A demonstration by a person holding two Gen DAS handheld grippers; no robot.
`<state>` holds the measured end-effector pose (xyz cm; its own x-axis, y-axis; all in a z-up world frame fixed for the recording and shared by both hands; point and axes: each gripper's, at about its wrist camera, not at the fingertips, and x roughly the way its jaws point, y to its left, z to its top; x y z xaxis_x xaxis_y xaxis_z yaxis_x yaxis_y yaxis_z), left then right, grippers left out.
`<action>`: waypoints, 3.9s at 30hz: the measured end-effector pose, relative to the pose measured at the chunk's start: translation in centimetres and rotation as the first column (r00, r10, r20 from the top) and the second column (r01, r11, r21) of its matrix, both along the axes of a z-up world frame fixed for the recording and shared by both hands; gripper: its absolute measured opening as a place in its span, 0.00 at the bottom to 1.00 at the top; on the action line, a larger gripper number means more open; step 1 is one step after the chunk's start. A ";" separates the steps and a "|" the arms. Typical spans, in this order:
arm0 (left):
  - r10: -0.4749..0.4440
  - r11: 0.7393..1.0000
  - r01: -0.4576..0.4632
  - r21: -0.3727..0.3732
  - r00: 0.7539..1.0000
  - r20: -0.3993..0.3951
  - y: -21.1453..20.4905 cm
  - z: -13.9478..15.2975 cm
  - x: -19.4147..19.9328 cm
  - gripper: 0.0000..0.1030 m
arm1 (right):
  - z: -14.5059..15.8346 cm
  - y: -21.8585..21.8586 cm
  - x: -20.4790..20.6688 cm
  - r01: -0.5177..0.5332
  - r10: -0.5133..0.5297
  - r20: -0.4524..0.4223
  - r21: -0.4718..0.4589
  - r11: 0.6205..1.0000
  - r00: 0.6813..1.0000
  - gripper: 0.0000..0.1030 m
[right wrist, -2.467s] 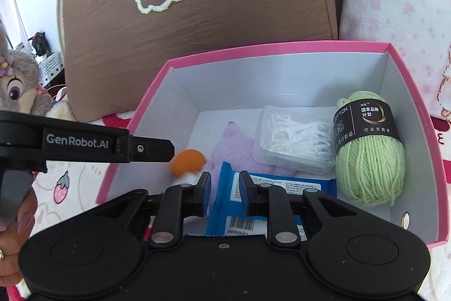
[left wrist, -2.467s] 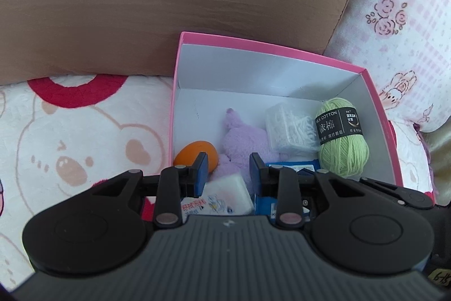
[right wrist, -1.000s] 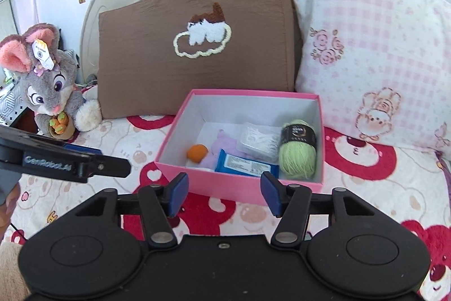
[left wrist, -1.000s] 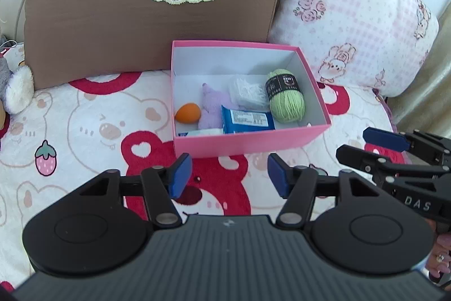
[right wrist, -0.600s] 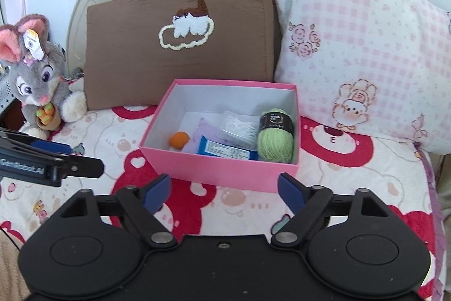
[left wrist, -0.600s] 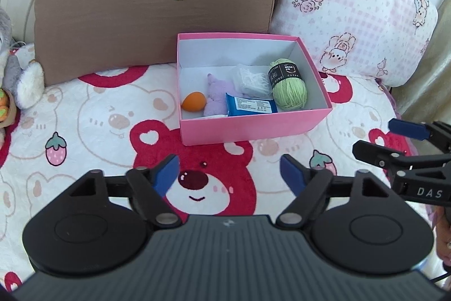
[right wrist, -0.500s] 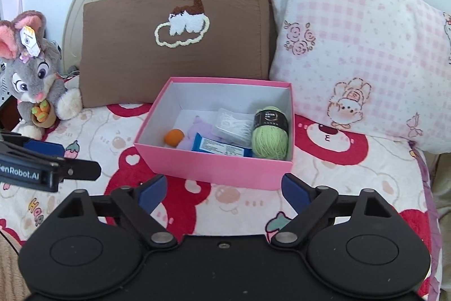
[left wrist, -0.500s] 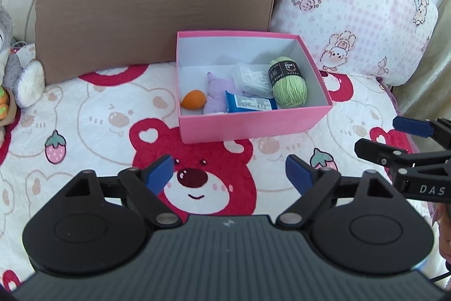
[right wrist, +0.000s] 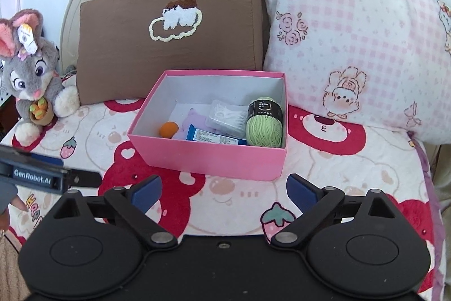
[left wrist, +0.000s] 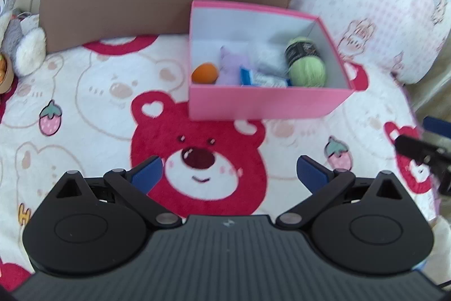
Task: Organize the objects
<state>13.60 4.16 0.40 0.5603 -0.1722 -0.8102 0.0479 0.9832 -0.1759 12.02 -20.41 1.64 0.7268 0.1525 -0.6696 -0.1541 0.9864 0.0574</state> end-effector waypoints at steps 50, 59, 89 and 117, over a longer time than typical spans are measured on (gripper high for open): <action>0.046 0.992 -0.033 0.120 0.993 -0.109 -0.2 -2.5 1.0 1.00 | -3.4 -1.6 0.3 0.151 -0.150 -0.108 0.005 0.989 0.983 0.95; 0.038 0.996 -0.029 0.089 0.994 -0.105 0.1 -1.5 0.5 1.00 | -2.4 -0.6 0.0 0.148 -0.148 -0.140 -0.011 0.989 0.979 0.95; 0.017 0.996 -0.007 0.084 0.993 -0.116 -0.2 -1.1 0.1 1.00 | -2.4 -0.6 -0.1 0.178 -0.179 -0.158 -0.021 0.984 0.971 0.95; 0.019 0.995 -0.007 0.103 0.993 -0.115 -0.4 -1.0 -0.1 1.00 | -2.6 -0.9 -0.2 0.191 -0.193 -0.162 -0.028 0.981 0.968 0.95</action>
